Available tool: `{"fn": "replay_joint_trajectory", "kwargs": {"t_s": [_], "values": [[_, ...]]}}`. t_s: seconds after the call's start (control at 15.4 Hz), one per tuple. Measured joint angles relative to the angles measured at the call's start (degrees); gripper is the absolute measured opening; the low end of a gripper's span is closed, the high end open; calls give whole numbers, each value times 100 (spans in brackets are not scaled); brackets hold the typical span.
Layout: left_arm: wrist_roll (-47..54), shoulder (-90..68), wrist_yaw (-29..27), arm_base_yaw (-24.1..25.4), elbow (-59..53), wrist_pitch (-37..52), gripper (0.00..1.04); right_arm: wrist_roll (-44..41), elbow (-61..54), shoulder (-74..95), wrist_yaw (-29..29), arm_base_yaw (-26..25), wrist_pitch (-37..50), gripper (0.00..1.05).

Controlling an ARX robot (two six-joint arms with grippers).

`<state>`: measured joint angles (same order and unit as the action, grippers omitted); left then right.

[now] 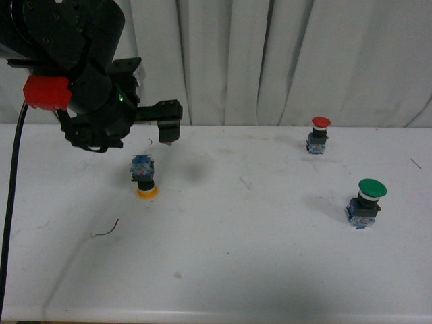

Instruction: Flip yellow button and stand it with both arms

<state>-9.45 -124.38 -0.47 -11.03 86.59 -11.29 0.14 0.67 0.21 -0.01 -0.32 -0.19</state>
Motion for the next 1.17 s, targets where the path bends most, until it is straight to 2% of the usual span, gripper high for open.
{"fn": "replay_joint_trajectory", "kwargs": {"t_s": [0.72, 0.91, 1.17], "values": [[330, -490, -216, 90, 157, 17, 97, 0, 0, 0, 0, 0, 0, 98], [372, -490, -216, -4, 157, -33, 65, -2, 0, 0, 0, 0, 0, 98], [396, -472, -260, -63, 157, -107, 33, 0, 0, 0, 0, 0, 2, 98]]}}
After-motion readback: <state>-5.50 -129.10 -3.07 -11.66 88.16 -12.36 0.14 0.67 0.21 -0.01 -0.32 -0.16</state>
